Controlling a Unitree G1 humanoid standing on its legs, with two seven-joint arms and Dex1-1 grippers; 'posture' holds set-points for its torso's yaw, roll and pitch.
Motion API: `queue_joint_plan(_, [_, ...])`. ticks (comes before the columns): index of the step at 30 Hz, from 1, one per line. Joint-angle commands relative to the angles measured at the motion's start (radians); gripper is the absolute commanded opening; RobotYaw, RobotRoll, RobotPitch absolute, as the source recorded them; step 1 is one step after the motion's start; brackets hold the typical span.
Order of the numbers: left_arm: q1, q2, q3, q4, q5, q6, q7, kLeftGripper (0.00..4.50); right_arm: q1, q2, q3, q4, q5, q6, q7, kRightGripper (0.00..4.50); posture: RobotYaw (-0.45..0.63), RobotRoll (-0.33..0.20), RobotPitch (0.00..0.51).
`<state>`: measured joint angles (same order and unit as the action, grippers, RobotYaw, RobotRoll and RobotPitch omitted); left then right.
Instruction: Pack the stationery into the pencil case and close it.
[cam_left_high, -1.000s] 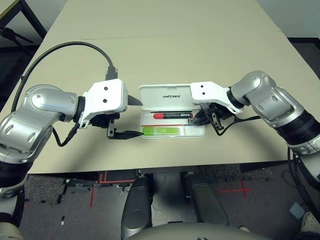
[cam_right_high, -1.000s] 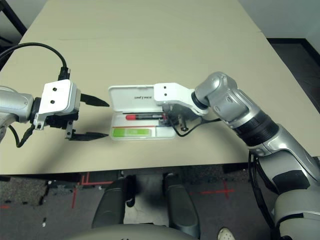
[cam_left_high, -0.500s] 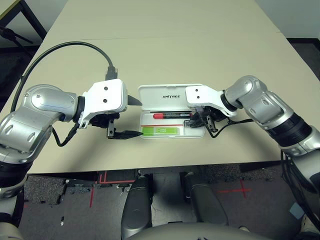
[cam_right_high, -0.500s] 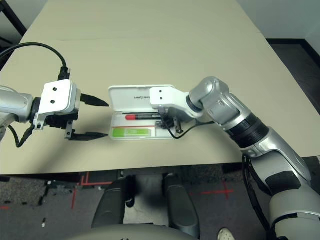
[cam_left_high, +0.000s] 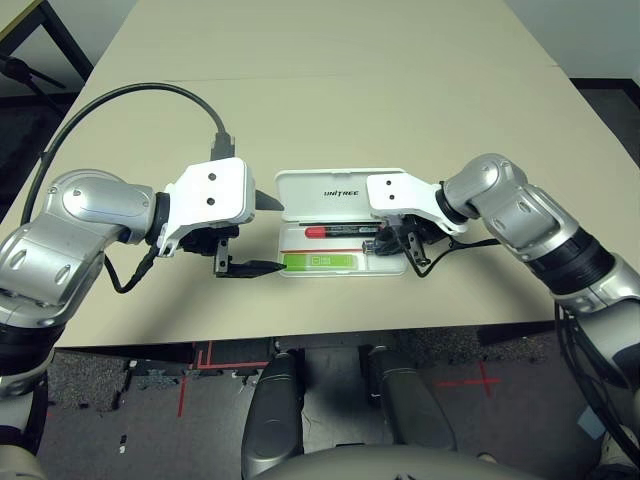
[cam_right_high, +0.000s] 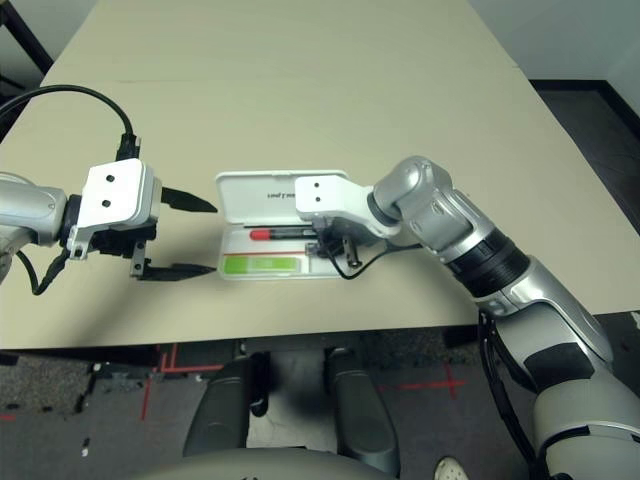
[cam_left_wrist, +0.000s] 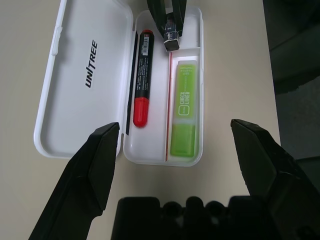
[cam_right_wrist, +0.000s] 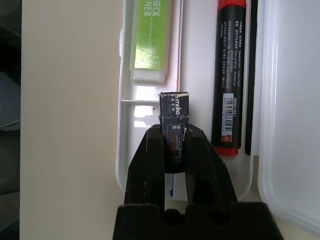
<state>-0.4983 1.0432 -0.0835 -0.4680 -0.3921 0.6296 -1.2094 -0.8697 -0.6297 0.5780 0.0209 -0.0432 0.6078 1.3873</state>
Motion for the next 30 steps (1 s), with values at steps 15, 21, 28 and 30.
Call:
queue_joint_plan(15, [0.003, 0.014, -0.02, -0.01, 0.012, -0.006, -0.006, 4.5, 0.009, -0.049, 0.017, -0.078, 0.02, 0.032, 0.107, 0.29, 0.0, 0.0, 0.187])
queue_joint_plan(21, [0.001, 0.015, -0.022, -0.01, 0.011, -0.005, -0.007, 4.5, 0.014, -0.037, 0.022, -0.059, 0.002, 0.023, 0.085, 0.29, 0.0, 0.0, 0.187])
queue_joint_plan(28, [0.003, 0.019, -0.021, -0.01, 0.011, -0.005, -0.009, 4.5, 0.01, -0.024, 0.015, -0.048, -0.001, 0.025, 0.066, 2.47, 0.0, 0.0, 0.189])
queue_joint_plan(30, [0.003, 0.019, -0.021, -0.009, 0.011, -0.006, -0.009, 4.5, 0.006, -0.027, 0.008, -0.055, 0.008, 0.035, 0.074, 3.2, 0.0, 0.0, 0.189])
